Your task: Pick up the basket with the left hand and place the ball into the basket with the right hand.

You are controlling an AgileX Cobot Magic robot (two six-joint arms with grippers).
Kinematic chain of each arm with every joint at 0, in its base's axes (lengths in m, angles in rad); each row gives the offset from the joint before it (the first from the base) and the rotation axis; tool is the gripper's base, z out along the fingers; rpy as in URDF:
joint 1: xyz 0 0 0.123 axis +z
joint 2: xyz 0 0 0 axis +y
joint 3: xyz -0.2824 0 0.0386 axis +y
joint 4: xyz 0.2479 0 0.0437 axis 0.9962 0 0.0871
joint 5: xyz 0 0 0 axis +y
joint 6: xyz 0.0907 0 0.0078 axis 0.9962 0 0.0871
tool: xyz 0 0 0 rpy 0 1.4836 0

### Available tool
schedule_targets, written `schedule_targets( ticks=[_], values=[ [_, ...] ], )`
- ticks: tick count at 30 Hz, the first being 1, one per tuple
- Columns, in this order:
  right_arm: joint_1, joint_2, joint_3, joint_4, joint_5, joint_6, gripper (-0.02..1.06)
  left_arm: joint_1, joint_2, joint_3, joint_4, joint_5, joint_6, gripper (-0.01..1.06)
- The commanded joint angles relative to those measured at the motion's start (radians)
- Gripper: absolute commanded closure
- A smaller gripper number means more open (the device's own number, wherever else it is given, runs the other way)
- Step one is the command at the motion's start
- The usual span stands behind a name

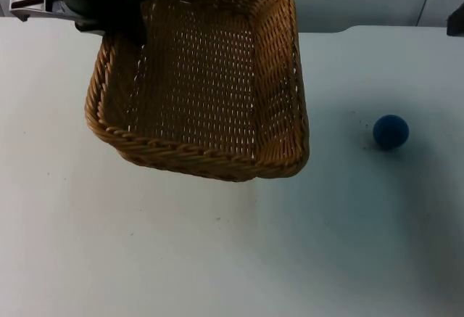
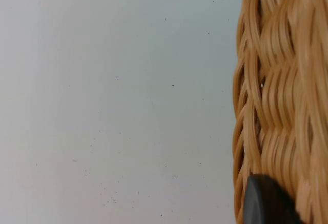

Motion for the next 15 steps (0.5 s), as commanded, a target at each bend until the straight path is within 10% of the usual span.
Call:
schedule_targets(
  ticks=[1,15],
  values=[
    [0.011,0.041,-0.067,-0.006,0.068,0.014,0.06,-0.004,-0.019,-0.011,-0.009,-0.014,-0.004,1.05],
    [0.102,0.346,-0.45,0.079,0.521,0.013,0.06,-0.004,-0.019,-0.011,-0.009,-0.005,-0.008,1.05]
  ],
)
